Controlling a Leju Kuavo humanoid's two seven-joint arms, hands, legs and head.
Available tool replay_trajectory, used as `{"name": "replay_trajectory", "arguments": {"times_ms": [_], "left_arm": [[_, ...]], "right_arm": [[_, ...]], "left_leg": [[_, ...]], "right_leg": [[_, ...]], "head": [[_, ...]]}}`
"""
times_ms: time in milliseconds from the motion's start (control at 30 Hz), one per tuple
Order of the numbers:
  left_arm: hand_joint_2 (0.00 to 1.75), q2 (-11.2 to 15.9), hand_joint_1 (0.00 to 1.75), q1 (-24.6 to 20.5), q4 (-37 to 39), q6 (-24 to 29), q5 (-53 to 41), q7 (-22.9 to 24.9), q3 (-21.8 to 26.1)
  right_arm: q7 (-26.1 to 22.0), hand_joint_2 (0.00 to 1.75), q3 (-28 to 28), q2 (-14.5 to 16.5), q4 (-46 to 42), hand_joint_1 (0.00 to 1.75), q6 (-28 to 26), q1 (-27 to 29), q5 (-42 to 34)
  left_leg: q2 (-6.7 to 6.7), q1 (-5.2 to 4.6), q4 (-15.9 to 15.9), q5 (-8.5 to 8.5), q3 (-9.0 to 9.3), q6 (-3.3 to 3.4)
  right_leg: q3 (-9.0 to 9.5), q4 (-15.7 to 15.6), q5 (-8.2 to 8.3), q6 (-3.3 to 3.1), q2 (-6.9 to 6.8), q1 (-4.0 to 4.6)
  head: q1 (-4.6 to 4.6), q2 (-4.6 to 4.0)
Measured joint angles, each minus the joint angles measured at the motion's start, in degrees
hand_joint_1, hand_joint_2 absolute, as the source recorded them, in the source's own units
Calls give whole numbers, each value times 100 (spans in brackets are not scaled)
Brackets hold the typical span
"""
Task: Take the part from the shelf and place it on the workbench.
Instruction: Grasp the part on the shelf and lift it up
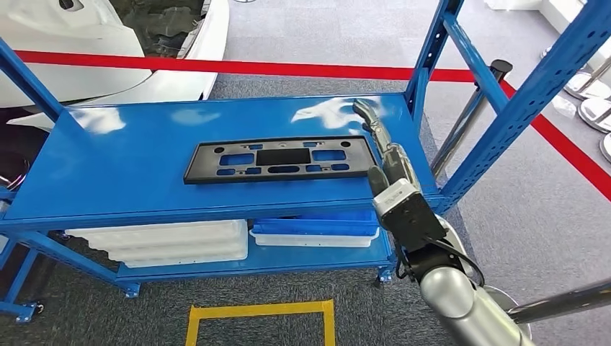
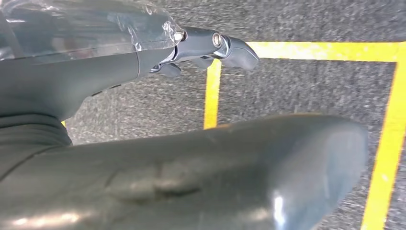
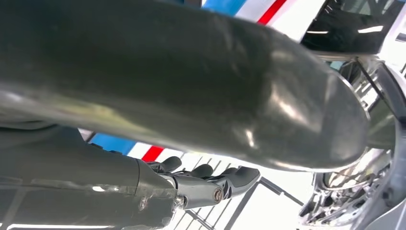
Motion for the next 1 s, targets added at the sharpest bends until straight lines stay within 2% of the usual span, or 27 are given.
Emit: {"name": "replay_trajectory", "arguments": {"times_ms": [33, 67, 100, 133, 167, 200, 233, 267, 367, 433, 467, 533, 567, 600, 633, 700, 733, 767, 800, 867, 967, 1000], "left_arm": [[0, 0, 0, -2, 0, 0, 4, -2, -1], [0, 0, 0, -1, 0, 0, 8, -3, 0], [0, 0, 0, 4, 0, 0, 10, -4, 1], [0, -1, 0, 8, 0, 0, 12, -4, 1], [0, -1, 0, 11, 0, 0, 14, -4, 2], [0, -1, 0, 12, 0, 0, 16, -5, 2], [0, -1, 0, 3, 0, 1, 18, -6, 2], [0, -1, 0, -6, 0, 5, 19, -7, 2], [0, -1, 0, -27, 0, 15, 20, -9, 2], [0, -5, 0, -37, 2, 15, 20, -9, 2], [0, -7, 0, -39, 2, 15, 21, -9, 2], [0, -7, 0, -33, 3, 15, 26, -9, 2], [0, -5, 0, -22, 3, 13, 34, -11, 2], [0, -5, 0, -12, 4, 2, 53, -15, 2], [0, -5, 0, -4, 4, -10, 73, -21, 3], [0, -3, 0, 1, 4, -34, 103, -37, 5], [0, -3, 0, 2, 4, -37, 107, -45, 5], [0, -3, 0, 4, 4, -37, 109, -51, 6], [0, -3, 0, 5, 4, -36, 110, -56, 6], [0, -4, 0, 7, 4, -34, 108, -61, 6], [0, -4, 0, 4, 4, -17, 98, -65, 7], [0, -4, 0, 2, 4, -9, 96, -66, 7]], "right_arm": [[-8, 0, 0, 1, 2, 0, 1, 1, -4], [-14, 0, 0, 1, 3, 0, 1, 6, -8], [-17, 0, 0, 1, 5, 0, 2, 10, -11], [-21, 0, 0, 2, 5, 0, 2, 10, -11], [-24, 0, 0, 2, 6, 0, 2, 9, -11], [-28, 0, 1, 2, 11, 0, 2, 8, -14], [-32, 0, 1, 2, 17, 0, 2, 2, -19], [-35, 0, 0, 2, 22, 0, -1, -1, -23], [-46, 0, -2, -1, 28, 0, -10, -8, -27], [-50, 0, -2, 1, 28, 0, -13, -18, -27], [-51, 0, -2, 2, 28, 0, -12, -21, -27], [-51, 0, -1, 3, 30, 0, -11, -23, -36], [-53, 0, 0, 4, 32, 0, -11, -22, -43], [-56, 0, 0, 4, 34, 0, -11, -21, -51], [-60, 0, 0, 4, 37, 0, -11, -21, -56], [-69, 0, 0, 4, 39, 0, -11, -18, -61], [-72, 0, 0, 4, 40, 0, -9, -20, -61], [-74, 0, 0, 4, 42, 0, -7, -21, -62], [-75, 0, 0, 4, 44, 0, -4, -21, -62], [-76, 0, 0, 4, 44, 0, -2, -22, -63], [-77, 0, 0, 4, 44, 0, -28, -20, -28], [-75, 44, 0, 4, 44, 0, -46, -20, -1]], "left_leg": [[0, 2, 0, -32, 34, 7], [-2, 5, 0, -70, 75, 5], [-5, 11, 0, -113, 130, -4], [-11, 20, 1, -162, 199, -21], [-17, 31, 2, -218, 274, -46], [-23, 31, 3, -272, 325, -79], [-29, 27, 8, -320, 352, -118], [-32, 20, 5, -351, 358, -153], [-22, 23, -32, -407, 394, -255], [-13, 29, 206, -543, 337, -308], [-12, 30, 511, -672, 192, -322], [-10, 22, 1305, -926, -282, -329], [-10, 17, 1583, -950, -495, -323], [-10, 10, 1656, -849, -620, -307], [-11, 1, 1503, -634, -640, -279], [-17, -33, 805, -93, -462, -190], [-22, -58, 502, 84, -366, -144], [-23, -72, 291, 161, -284, -119], [-26, -81, 218, 144, -248, -117], [-26, -83, 149, 116, -215, -142], [-34, -89, 154, 95, -219, -123], [-34, -89, 154, 89, -218, -114]], "right_leg": [[-266, 383, -84, 19, -2, -14], [-471, 616, -67, 35, -4, -27], [-568, 624, 79, 43, -6, -38], [-547, 395, 342, 46, -9, -45], [-448, 3, 655, 46, -13, -51], [-334, -348, 886, 44, -19, -45], [-224, -652, 999, 32, -19, -35], [-164, -809, 1012, 5, -18, -24], [-89, -898, 896, -118, 11, -6], [-8, -947, 863, -187, 9, -21], [36, -962, 840, -216, -1, -24], [112, -966, 776, -261, -15, -5], [154, -965, 740, -269, -14, 5], [204, -964, 701, -273, -8, 15], [264, -963, 660, -272, -1, 25], [395, -972, 564, -262, 7, 39], [441, -971, 521, -244, 14, 50], [462, -958, 482, -231, 18, 59], [464, -955, 459, -223, 23, 64], [461, -951, 439, -217, 22, 65], [490, -1006, 439, -206, 14, 59], [498, -1020, 439, -203, 14, 60]], "head": [[32, 0], [57, 0], [78, 0], [96, 0], [120, 0], [140, 0], [163, 0], [169, 0], [129, 0], [71, 0], [33, 0], [-38, 0], [-59, 0], [-81, 0], [-103, 0], [-147, 0], [-156, 0], [-165, 0], [-162, 0], [-150, 0], [-105, -1], [-92, -1]]}}
